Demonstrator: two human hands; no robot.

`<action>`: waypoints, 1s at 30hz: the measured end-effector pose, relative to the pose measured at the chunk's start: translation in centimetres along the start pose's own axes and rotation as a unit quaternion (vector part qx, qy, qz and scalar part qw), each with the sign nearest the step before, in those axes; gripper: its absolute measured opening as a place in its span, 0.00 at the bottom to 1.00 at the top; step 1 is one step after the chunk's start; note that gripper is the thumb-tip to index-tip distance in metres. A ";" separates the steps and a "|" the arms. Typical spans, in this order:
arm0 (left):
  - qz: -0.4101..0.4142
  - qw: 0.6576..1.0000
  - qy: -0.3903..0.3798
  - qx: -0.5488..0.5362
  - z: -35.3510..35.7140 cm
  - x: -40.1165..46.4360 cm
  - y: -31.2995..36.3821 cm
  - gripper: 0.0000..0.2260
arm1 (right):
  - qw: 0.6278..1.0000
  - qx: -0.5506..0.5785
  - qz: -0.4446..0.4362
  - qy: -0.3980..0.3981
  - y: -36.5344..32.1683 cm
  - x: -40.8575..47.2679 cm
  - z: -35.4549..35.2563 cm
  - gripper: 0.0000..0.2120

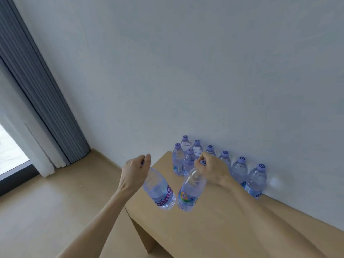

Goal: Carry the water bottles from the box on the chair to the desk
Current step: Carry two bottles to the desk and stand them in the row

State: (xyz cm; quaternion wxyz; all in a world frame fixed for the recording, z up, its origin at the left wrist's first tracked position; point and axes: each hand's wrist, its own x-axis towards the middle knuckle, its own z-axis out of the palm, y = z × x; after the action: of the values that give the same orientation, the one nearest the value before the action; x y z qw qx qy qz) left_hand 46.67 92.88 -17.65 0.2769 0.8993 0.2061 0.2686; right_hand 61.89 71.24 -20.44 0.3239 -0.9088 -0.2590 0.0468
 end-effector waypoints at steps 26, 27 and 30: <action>0.215 0.923 -0.318 0.039 22.5 10.5 1.6 0.18 | 0.963 -0.080 0.242 0.091 10.5 2.1 1.7 0.15; 0.225 0.919 -0.321 0.048 22.6 10.4 1.8 0.18 | 0.963 -0.078 0.242 0.089 10.4 2.2 1.7 0.16; 0.263 0.900 -0.340 0.069 22.8 10.3 2.2 0.18 | 0.967 -0.089 0.229 0.073 9.8 2.3 1.6 0.17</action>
State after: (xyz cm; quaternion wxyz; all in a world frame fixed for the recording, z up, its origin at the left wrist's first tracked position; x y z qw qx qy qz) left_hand 68.68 87.76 -28.53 0.1864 0.9742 -0.1269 -0.0053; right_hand 67.78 66.86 -27.53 0.2399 -0.9701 -0.0228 0.0301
